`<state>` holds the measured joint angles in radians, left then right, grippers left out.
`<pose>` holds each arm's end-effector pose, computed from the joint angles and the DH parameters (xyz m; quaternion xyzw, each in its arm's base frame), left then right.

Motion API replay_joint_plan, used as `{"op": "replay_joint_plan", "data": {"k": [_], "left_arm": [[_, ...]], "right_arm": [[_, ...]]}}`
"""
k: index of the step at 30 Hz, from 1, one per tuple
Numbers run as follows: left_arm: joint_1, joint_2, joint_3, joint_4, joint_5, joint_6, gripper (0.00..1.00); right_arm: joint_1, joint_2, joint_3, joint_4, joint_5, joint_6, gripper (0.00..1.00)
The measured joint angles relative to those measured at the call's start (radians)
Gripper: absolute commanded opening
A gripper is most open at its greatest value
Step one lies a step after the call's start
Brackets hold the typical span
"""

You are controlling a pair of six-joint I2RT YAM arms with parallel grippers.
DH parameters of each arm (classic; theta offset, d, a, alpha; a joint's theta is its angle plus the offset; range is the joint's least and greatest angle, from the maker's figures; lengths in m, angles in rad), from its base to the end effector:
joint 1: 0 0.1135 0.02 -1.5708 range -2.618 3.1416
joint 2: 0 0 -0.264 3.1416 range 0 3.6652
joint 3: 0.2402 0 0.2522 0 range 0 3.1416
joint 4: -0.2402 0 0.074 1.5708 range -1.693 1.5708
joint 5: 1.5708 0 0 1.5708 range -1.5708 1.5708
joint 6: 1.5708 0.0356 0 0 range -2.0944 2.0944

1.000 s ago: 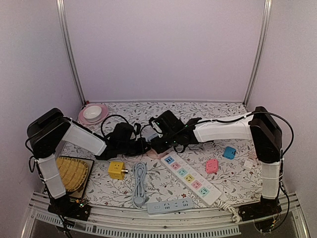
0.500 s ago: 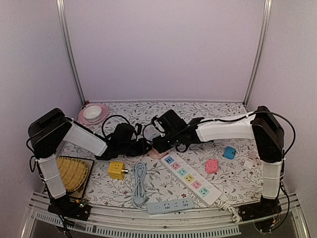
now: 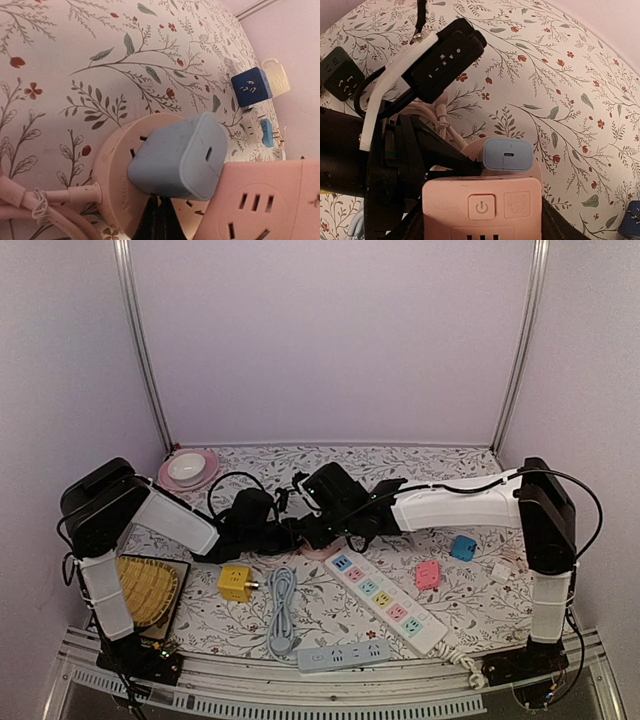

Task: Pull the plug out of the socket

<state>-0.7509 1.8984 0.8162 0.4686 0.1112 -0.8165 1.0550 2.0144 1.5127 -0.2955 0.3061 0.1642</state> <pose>0.2622 -0.2501 0.1123 -0.0035 0.8866 -0.3595 0.2909 0.2324 0.3882 0.2095 -0.3424 0.8508 0.0977 0.3865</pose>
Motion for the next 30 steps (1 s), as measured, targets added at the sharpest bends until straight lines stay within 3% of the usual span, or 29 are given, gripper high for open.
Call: {"op": "replay_joint_plan", "data": {"k": [9,20,25,30], "left_arm": [[-0.003,-0.008,0.001,-0.014,-0.007,0.0,0.0],[-0.037,-0.087,0.037,-0.232,-0.069,0.039,0.0],[-0.065,-0.124,0.052,-0.363,-0.104,0.071,0.09],[-0.08,-0.127,0.069,-0.486,-0.151,0.126,0.28]], "right_arm": [[-0.077,-0.097,-0.064,0.034,-0.071,0.058,0.25],[-0.254,-0.143,-0.218,0.095,-0.185,0.174,0.3],[-0.285,-0.137,-0.233,0.109,-0.22,0.199,0.42],[-0.29,-0.126,-0.244,0.129,-0.24,0.213,0.54]]}}
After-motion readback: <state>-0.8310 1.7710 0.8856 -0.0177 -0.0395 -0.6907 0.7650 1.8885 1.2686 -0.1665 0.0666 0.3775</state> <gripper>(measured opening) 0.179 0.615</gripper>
